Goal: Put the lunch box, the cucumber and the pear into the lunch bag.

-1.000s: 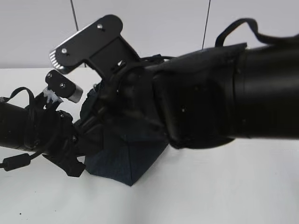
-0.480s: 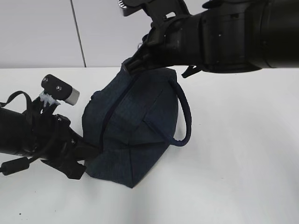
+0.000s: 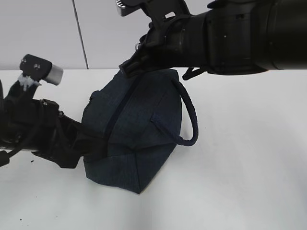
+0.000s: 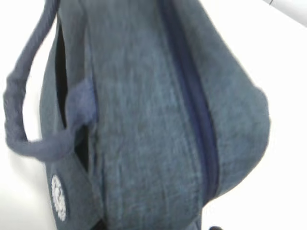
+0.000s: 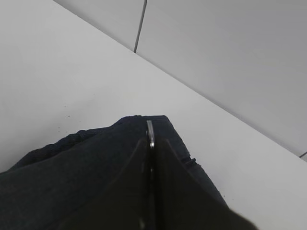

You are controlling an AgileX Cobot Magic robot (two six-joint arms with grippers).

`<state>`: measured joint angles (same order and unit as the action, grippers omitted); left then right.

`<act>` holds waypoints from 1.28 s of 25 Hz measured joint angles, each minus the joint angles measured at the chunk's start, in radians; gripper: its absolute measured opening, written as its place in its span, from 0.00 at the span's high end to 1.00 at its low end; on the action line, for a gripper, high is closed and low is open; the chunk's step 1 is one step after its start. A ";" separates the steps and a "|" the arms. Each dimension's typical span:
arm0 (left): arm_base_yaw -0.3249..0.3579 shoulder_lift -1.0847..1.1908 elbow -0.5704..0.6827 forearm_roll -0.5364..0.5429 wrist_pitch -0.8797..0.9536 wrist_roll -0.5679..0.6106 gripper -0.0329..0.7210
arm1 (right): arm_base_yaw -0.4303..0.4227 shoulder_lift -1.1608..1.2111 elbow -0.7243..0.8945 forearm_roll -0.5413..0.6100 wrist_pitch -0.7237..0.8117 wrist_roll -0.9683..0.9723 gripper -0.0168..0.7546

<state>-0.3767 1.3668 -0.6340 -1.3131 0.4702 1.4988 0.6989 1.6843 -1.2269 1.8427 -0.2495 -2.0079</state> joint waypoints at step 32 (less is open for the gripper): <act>0.000 0.225 -0.329 -0.047 0.042 -0.095 0.84 | 0.000 0.000 0.000 -0.002 0.002 0.000 0.97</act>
<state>-0.3767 1.5914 -0.9625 -1.3605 0.5125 1.4039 0.6989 1.6843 -1.2269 1.8407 -0.2470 -2.0079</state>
